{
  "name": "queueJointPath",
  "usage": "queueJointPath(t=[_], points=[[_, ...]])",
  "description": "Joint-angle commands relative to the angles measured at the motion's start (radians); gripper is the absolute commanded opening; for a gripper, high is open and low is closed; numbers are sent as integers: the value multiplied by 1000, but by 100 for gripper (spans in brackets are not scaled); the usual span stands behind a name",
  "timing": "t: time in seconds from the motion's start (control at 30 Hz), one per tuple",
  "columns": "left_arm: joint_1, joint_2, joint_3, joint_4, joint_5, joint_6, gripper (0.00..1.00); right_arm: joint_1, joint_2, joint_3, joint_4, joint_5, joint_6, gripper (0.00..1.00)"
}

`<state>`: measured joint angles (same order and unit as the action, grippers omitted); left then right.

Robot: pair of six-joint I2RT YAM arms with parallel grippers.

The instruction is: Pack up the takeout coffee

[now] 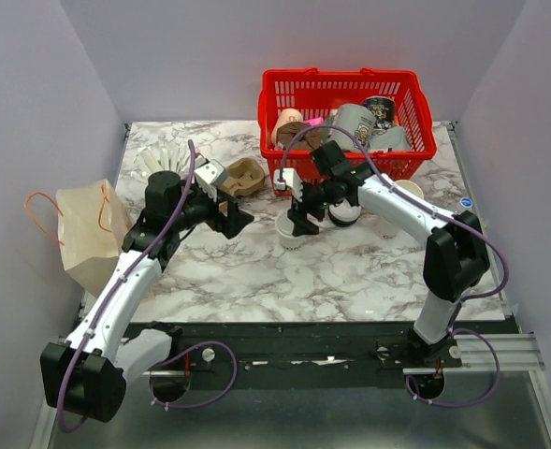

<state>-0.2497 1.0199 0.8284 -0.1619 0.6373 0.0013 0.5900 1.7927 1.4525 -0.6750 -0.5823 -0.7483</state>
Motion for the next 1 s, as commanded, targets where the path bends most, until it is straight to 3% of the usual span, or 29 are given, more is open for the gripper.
queueJointPath(t=[0.0,0.33,0.73,0.97], points=[[9,3,61,-68,-13,-21,99,-21,62,23,-15,153,-13,78],[43,149,218,-143,-31,62,99,-73,145,121,8,225,64,78],[64,243,314,-223,-312,115,99,-124,132,105,28,259,72,79],[95,405,498,-417,-148,394,97,-125,71,95,29,174,95,98]])
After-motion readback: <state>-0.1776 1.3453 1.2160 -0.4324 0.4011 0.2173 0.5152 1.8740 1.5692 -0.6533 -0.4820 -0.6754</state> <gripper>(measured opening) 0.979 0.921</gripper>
